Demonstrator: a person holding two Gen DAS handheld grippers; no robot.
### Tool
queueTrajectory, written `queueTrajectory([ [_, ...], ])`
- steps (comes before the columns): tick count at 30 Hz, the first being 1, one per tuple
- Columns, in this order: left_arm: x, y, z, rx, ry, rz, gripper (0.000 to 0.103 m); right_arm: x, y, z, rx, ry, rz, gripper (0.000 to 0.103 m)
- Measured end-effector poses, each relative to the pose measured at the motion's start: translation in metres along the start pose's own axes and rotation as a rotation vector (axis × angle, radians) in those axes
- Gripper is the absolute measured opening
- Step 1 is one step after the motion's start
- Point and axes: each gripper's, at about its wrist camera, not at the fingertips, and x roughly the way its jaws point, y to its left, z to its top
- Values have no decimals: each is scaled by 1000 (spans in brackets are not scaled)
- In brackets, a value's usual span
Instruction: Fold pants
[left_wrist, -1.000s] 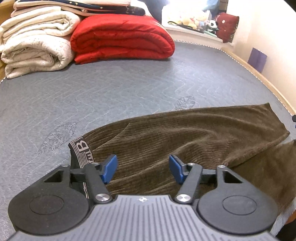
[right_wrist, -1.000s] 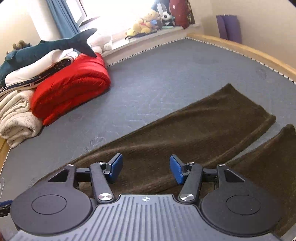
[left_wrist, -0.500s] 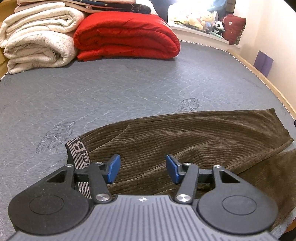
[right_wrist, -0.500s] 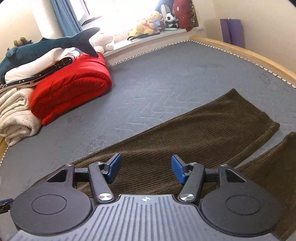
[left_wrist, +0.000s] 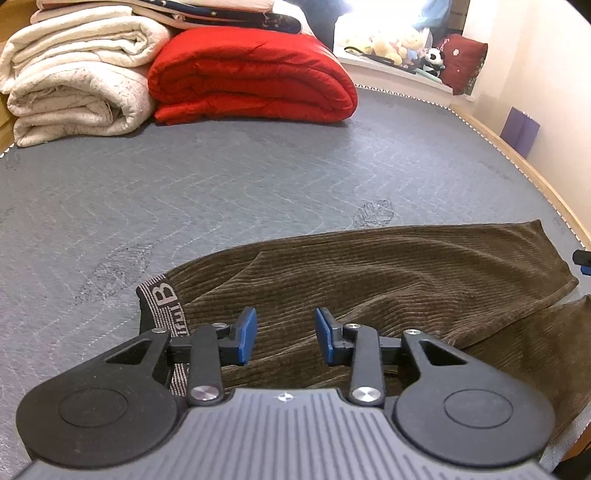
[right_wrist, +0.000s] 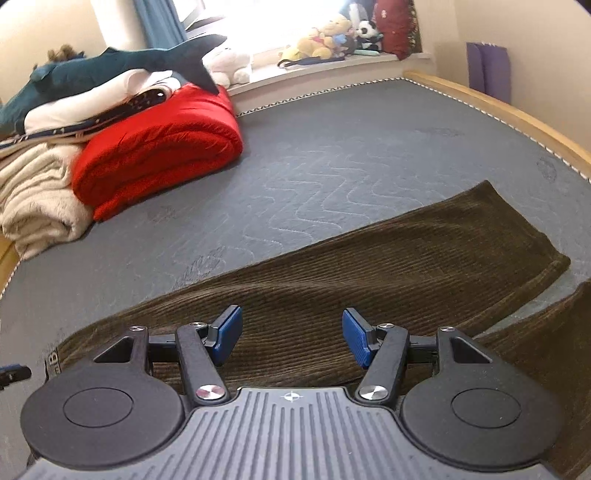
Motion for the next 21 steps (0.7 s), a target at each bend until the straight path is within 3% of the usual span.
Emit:
queueTrajectory([
  [10,-7,13,1,-12,-9,6,32,2,9,-1,-26,-2,7,60],
  [13,-7,13,1,-14,-7,8,29,2,12,0,-45,-1,18,52],
  [16,-6,13,2,-10,-3,6,26,2,16,0,-79,-8,30,37],
  [18,-5,11,3,-8,-1,5,25,-1,17,0,-106,-29,26,19],
  [21,-2,8,3,-3,-1,4,20,-6,17,1,-118,-60,30,11],
])
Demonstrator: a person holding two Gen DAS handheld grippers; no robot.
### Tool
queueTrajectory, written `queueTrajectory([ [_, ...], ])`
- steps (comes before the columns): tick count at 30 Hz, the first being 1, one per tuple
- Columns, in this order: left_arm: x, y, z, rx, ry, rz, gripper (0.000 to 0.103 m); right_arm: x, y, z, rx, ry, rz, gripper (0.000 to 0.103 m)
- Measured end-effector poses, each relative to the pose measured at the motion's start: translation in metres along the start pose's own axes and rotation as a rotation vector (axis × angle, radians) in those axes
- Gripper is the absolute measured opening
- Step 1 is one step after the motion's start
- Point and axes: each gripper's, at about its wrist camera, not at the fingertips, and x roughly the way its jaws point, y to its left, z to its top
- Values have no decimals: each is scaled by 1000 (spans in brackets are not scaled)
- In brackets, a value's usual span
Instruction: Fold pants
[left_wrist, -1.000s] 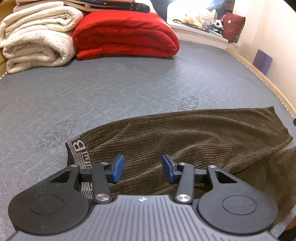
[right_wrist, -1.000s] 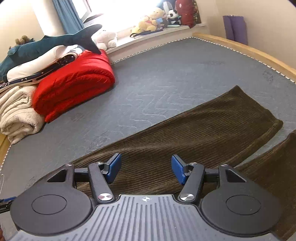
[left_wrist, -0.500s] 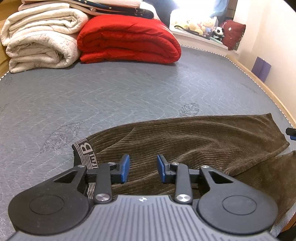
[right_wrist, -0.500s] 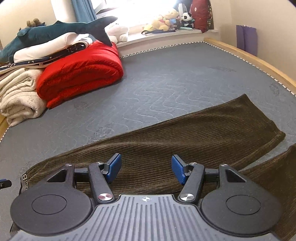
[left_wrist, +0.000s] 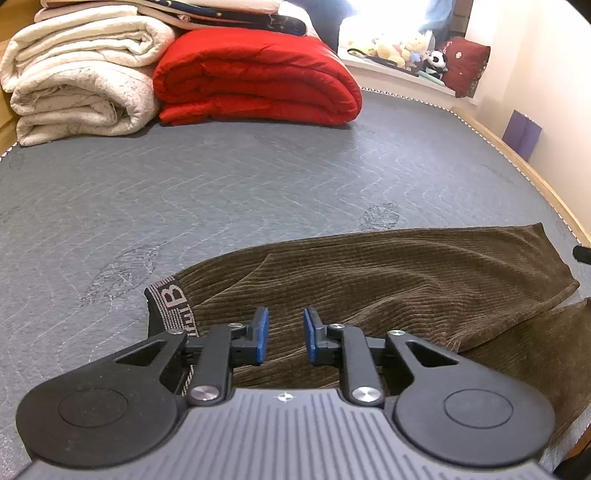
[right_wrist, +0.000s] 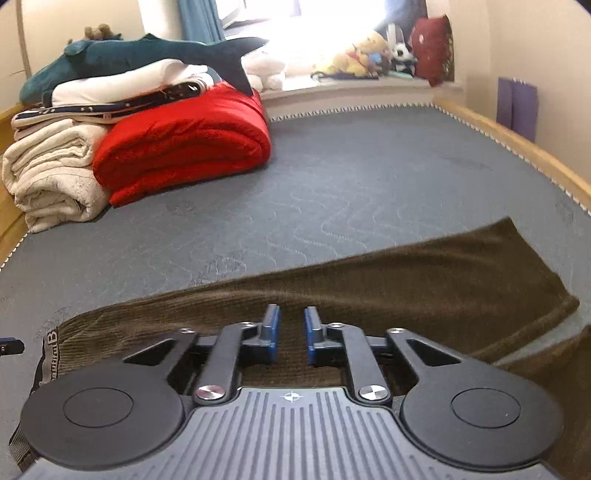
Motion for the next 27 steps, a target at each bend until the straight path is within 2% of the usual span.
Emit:
queueTrajectory([
  [4,4,-6,1,7,-1,-4,17,-6,1,3,-19,-37,-4,10],
  [9,7,-8,5,-18,-7,-15,14,-7,1,2,-45,-20,13,11],
  [11,2,1,11,-74,-42,-11,14,-9,2,2,-69,-25,6,11],
  [14,-12,29,21,-210,-113,-1,14,-12,4,3,-91,-35,-14,11],
  [16,-13,44,24,-262,-125,10,14,-15,2,4,-92,-45,-16,11],
  [19,-1,56,29,-314,-80,-19,14,-19,-2,7,-101,-60,-19,11],
  [22,16,60,39,-323,-41,-51,14,-21,-8,9,-96,-71,-10,11],
  [27,62,58,55,-240,0,-53,15,-20,-9,11,-106,-60,5,11],
])
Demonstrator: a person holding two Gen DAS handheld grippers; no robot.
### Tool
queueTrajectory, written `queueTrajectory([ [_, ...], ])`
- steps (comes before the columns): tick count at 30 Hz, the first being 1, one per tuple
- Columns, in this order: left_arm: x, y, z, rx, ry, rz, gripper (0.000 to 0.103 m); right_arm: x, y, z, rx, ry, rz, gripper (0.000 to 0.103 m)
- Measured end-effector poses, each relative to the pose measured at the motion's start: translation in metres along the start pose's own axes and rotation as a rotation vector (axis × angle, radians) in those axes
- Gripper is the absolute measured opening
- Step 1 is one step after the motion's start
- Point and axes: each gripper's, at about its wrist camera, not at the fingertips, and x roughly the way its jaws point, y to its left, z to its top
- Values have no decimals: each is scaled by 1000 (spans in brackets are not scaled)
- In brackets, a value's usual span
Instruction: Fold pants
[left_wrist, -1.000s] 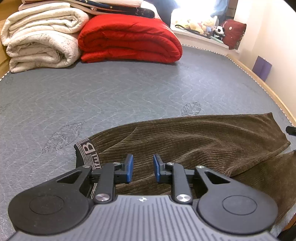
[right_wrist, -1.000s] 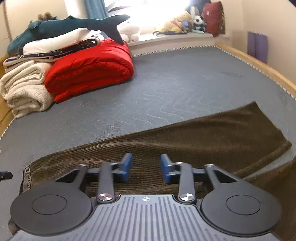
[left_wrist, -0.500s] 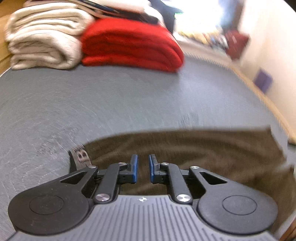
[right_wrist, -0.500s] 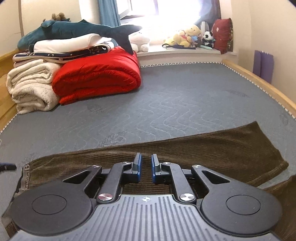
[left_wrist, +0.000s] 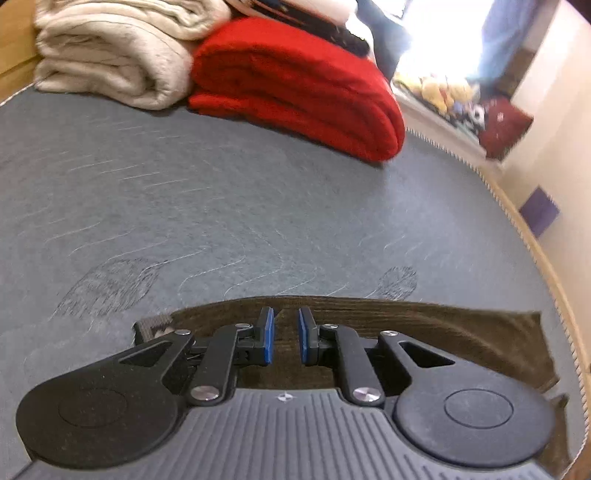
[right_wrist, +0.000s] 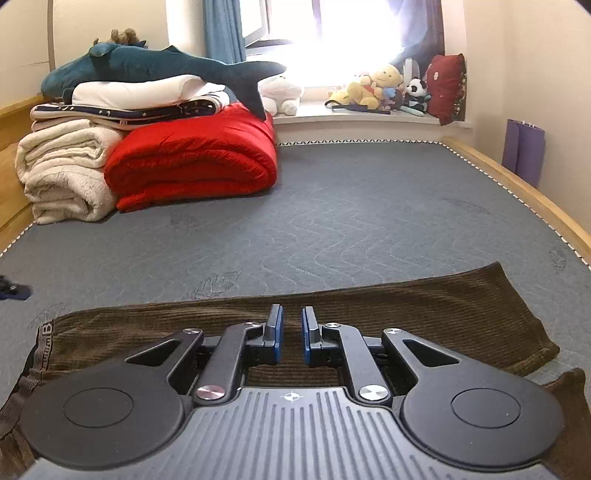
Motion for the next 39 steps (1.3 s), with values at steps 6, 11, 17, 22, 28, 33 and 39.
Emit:
queueTrajectory([
  [6,62,24,-10,38,29,57,30,2,-4,4,0,1,16,11],
  [11,93,42,-9,72,14,66,60,8,-7,4,-7,19,20,11],
  [17,132,41,-13,155,79,102,72,21,-14,5,-21,55,1,11],
  [22,148,47,-12,154,129,75,76,31,-22,7,24,81,-7,11],
  [28,147,40,-16,219,119,73,49,32,-19,7,15,70,-24,11],
  [33,133,13,-19,328,105,116,17,31,-25,5,30,59,-68,11],
  [39,89,-19,-27,456,72,117,11,25,-41,-2,108,50,-112,11],
])
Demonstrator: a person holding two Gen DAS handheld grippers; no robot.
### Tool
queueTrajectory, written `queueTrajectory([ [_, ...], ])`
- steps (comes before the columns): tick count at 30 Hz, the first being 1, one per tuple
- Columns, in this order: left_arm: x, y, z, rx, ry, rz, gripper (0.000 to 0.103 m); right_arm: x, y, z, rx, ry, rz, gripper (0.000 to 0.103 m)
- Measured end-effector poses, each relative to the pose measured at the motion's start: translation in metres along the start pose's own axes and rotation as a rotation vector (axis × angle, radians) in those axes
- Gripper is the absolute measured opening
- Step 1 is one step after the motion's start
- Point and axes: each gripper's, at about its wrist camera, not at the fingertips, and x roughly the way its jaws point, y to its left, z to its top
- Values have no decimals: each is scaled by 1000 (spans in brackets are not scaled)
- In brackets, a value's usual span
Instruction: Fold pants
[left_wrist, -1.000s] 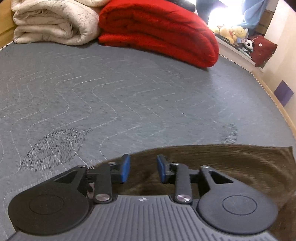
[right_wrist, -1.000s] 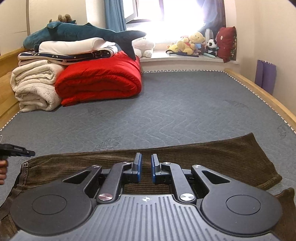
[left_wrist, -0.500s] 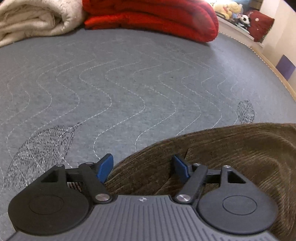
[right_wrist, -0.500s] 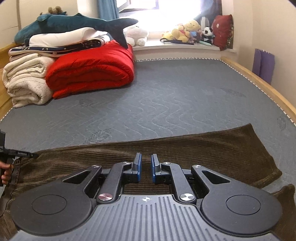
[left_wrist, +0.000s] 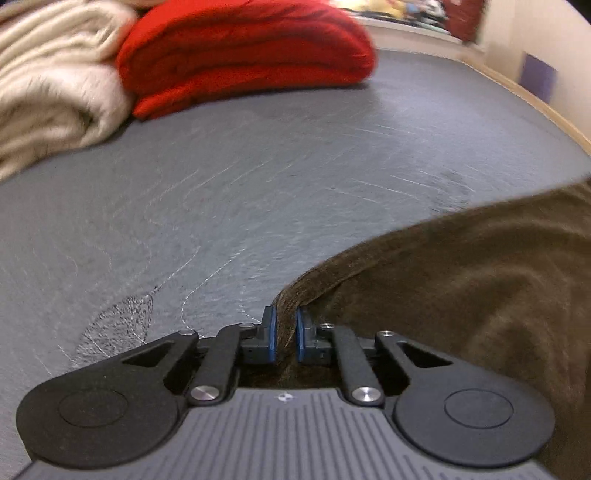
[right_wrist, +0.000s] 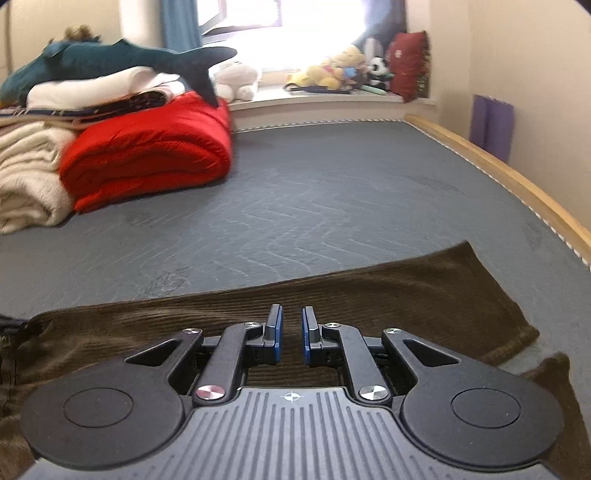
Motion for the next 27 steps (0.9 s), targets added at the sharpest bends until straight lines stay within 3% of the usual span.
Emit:
queueTrajectory([
  [3,-37,-23,-6,168,-10,0,10,-6,-9,-4,52,-11,17,10],
  [8,-124,-46,-37,266,-45,-56,9,-16,-23,-8,135,-16,9,10],
  [13,-190,-85,-104,383,-18,-133,9,-31,-44,-15,237,-21,-1,10],
  [17,-173,-126,-168,590,120,-69,9,-39,-75,-21,371,-10,-8,11],
  [19,-166,-139,-180,680,133,-43,9,-41,-96,-23,456,-10,-34,11],
  [23,-151,-134,-170,639,157,-52,9,-38,-131,-31,624,-14,-102,12],
  [27,-147,-125,-154,581,147,-37,9,-16,-155,-39,693,20,-159,12],
])
